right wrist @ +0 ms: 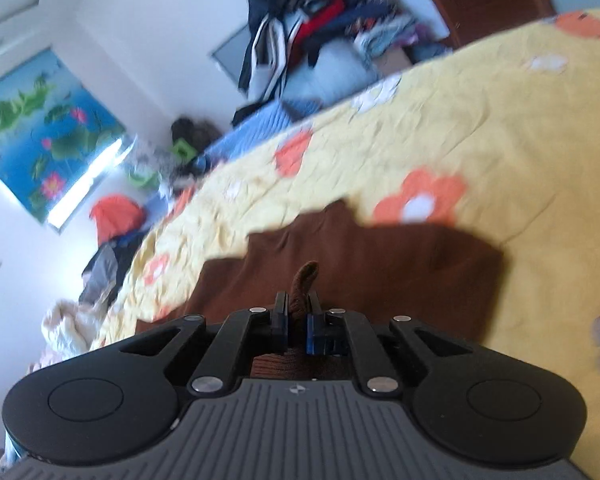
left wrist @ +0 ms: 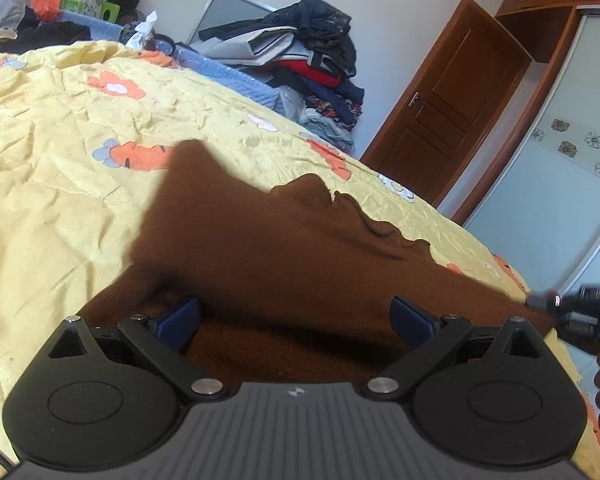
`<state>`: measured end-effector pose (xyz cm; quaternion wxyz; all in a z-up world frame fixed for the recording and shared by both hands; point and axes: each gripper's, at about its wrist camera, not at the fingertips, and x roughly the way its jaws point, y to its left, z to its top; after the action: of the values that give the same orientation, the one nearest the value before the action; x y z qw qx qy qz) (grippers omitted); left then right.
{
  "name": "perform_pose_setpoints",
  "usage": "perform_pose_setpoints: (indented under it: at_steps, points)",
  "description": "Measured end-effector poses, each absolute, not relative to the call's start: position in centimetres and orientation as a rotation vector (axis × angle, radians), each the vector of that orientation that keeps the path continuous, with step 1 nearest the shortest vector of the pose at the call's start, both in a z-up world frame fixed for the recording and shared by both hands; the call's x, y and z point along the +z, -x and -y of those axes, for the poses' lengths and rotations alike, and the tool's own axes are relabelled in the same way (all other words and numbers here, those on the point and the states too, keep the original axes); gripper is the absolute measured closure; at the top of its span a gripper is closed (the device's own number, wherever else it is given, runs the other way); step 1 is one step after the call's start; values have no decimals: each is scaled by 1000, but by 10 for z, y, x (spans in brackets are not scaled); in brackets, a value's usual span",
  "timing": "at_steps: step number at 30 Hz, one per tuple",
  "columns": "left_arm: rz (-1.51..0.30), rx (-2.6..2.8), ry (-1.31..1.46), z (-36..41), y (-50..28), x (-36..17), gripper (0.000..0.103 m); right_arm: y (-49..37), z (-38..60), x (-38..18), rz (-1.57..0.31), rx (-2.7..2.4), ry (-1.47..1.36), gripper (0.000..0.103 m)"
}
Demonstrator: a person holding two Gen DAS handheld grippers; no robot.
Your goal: Fold small clothes
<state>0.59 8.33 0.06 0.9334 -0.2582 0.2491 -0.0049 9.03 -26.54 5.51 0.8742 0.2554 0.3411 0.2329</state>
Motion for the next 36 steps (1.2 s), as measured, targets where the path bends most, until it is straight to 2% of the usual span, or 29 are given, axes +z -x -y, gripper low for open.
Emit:
perform_pose_setpoints:
  at_steps: [6,9,11,12,14,17,19,20,21,22,24,26,27,29,32,36]
  points:
    - [-502,-3,538,-85,-3,4,1,-94,305,8,-832,324,-537,88]
    - [-464,3,603,-102,4,24,1,-89,306,3,-800,339,-599,68]
    - [-377,15,695,-126,7,40,1,-86,313,11,-753,334,-650,24]
    - [-359,47,708,-137,2,47,1,-83,316,19,-708,312,-644,19]
    - [-398,132,670,-156,-24,55,1,-80,316,35,-625,281,-595,21]
    - [-642,135,589,-172,-89,38,2,-84,306,47,-589,328,-578,21]
    - [-762,90,585,-174,-120,21,11,-89,287,47,-616,397,-537,21]
    - [-732,106,523,-169,-124,25,21,-93,275,43,-638,421,-497,21]
    - [-730,96,469,-164,-129,28,72,-95,264,39,-663,436,-456,21]
    - [-742,83,434,-159,-134,32,90,-98,253,32,-693,439,-415,21]
    - [-630,159,378,-150,-122,46,91,-99,245,17,-730,430,-375,20]
    - [-466,199,244,-133,-100,60,91,-91,242,11,-672,436,-339,18]
    - [-423,225,160,-125,-96,60,98,-88,242,10,-654,444,-337,17]
    - [-475,291,-8,-114,-107,40,99,-79,242,4,-606,457,-323,13]
    - [-634,317,45,-134,-118,18,98,-75,233,3,-584,451,-262,10]
    - [-549,400,116,-149,-100,44,95,-77,233,4,-586,456,-264,8]
